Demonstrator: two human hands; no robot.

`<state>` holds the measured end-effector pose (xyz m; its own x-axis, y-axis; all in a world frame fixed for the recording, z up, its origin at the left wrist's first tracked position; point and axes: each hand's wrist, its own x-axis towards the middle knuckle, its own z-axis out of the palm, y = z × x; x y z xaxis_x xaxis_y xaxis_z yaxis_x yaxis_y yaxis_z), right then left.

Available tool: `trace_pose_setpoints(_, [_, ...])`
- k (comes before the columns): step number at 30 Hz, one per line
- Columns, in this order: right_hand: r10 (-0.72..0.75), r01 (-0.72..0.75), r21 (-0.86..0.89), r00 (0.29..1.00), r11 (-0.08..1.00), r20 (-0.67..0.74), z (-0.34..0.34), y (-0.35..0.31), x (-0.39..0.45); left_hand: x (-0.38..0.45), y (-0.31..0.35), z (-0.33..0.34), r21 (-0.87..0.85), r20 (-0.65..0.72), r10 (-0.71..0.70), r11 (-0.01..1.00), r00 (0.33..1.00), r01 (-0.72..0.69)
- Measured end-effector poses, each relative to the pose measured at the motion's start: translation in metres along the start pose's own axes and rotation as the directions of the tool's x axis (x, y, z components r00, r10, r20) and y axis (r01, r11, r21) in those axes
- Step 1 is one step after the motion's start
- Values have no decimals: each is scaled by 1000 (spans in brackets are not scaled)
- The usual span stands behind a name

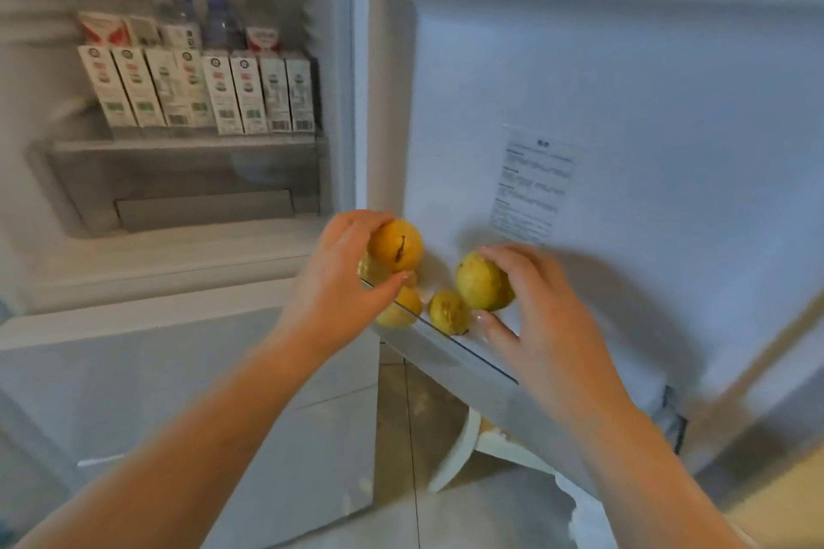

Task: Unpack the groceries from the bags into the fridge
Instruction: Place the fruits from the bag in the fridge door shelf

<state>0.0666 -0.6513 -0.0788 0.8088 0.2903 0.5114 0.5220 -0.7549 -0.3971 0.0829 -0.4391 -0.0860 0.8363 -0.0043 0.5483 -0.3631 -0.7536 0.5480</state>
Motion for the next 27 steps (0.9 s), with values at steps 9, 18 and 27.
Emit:
trace_pose_setpoints(9, [24,-30,-161,999,987,-41,21,-5,27,44,-25,10,132,155,190,968,969,-211])
trace_pose_setpoints(18, [343,-323,-216,937,922,64,47,-26,37,65,-54,12,152,320,322,911,891,-384])
trace_pose_setpoints(27, [466,-466,-314,881,827,-79,55,-53,29,63,-72,7,-94,390,448,889,804,-449])
